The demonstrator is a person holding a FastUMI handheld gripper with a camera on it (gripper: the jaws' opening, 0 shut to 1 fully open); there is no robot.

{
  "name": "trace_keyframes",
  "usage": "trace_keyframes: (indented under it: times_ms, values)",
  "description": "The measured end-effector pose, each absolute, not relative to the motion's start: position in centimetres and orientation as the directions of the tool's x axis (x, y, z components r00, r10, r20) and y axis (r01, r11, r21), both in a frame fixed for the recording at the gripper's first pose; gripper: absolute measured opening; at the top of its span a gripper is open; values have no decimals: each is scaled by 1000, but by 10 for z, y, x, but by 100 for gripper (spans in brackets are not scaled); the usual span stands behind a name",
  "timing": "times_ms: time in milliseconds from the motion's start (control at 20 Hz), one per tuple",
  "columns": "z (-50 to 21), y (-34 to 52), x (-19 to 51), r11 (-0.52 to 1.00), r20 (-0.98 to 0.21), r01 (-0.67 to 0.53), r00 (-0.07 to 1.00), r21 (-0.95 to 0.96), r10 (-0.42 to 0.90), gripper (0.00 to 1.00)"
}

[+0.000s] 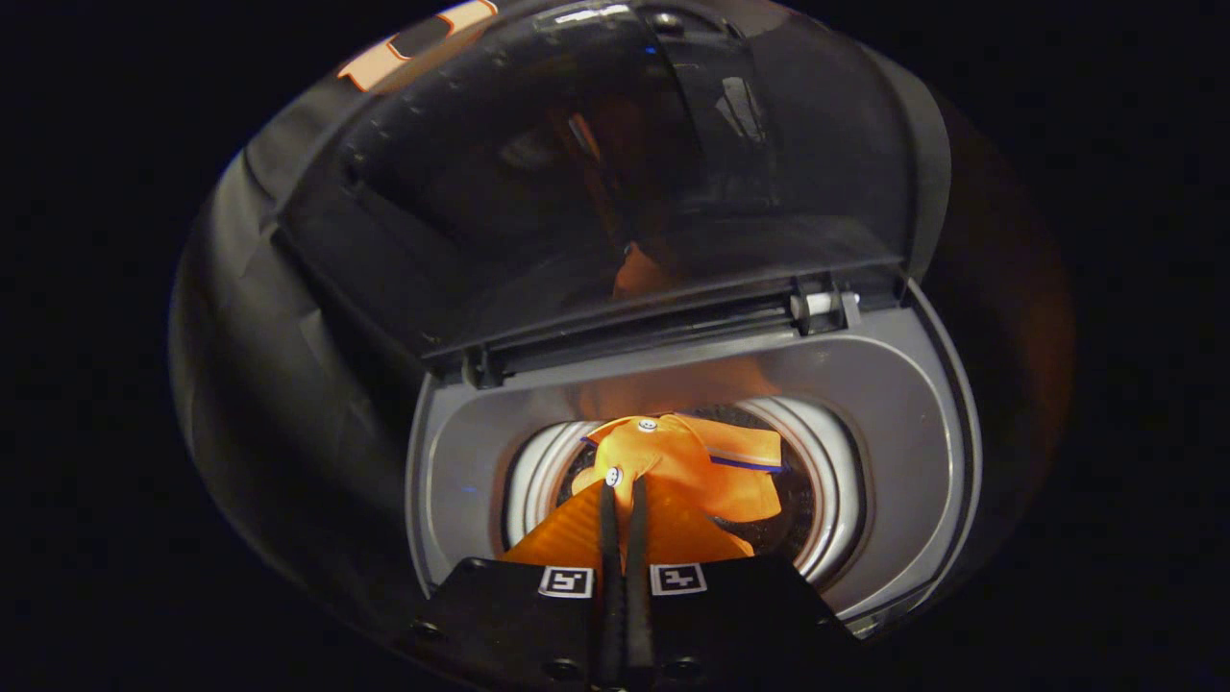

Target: Put the clothes into the washing machine and then close the washing machine lid.

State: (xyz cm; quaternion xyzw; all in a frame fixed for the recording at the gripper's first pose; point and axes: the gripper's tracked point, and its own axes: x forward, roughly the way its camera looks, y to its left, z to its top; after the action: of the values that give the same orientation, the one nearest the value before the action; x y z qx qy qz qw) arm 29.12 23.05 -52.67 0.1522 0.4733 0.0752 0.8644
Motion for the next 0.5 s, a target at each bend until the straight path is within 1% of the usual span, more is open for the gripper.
trace_keyframes:
  times_ms: [200,450,500]
  values:
    - [-557,229,291,961,-829,18,510,278,230,8]
    - [-574,226,288,968,-851,32,483,251,204,9]
    - [-576,223,289,970,-854,37,482,242,195,11]
